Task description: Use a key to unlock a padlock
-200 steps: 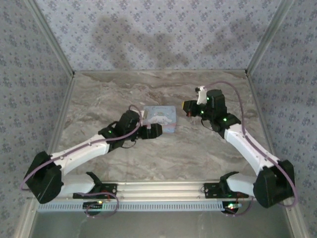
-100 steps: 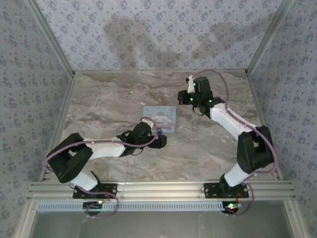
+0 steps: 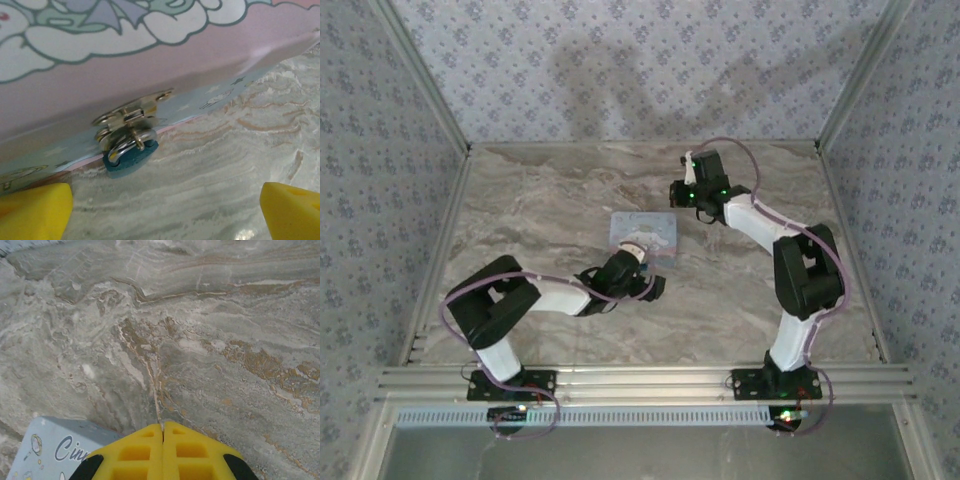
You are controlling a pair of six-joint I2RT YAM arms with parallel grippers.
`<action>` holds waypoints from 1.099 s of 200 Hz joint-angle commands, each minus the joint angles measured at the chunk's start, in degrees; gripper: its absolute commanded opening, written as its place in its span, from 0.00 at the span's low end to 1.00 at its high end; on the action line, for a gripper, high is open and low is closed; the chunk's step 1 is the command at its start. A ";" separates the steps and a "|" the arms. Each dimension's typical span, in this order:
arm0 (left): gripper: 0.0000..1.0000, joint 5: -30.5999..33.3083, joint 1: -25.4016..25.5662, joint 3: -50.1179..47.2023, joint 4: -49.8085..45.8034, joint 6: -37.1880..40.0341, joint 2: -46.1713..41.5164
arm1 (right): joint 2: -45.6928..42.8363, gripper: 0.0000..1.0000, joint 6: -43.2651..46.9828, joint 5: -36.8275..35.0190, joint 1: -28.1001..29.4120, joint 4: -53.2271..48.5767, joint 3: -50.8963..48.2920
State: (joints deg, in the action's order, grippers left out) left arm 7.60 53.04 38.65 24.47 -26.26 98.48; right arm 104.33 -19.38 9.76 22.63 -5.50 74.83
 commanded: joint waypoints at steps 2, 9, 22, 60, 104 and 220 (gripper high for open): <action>0.93 -2.06 0.40 2.26 5.79 2.76 3.11 | 1.64 0.00 1.44 -1.23 0.55 -1.22 1.59; 0.92 -2.91 0.40 2.22 6.79 3.24 3.50 | 1.90 0.00 1.44 -1.19 0.59 -1.10 1.54; 0.91 -3.99 0.43 2.19 8.04 3.83 4.07 | 2.35 0.00 1.41 -0.99 0.78 -1.06 1.45; 0.88 -7.54 0.41 1.83 11.75 5.82 4.81 | 3.50 0.00 1.63 -0.96 1.27 -0.79 0.95; 0.85 -13.85 -2.11 -0.78 20.18 4.36 5.15 | 3.60 0.00 1.34 -1.17 1.49 -0.20 -0.21; 0.83 -29.40 -9.88 -3.04 32.62 -7.18 8.83 | 3.95 0.00 1.96 -2.09 1.86 -0.87 -0.38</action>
State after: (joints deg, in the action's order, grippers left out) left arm -17.63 43.35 35.07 53.25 -31.66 106.59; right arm 107.33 -18.35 8.71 24.05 -5.63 74.81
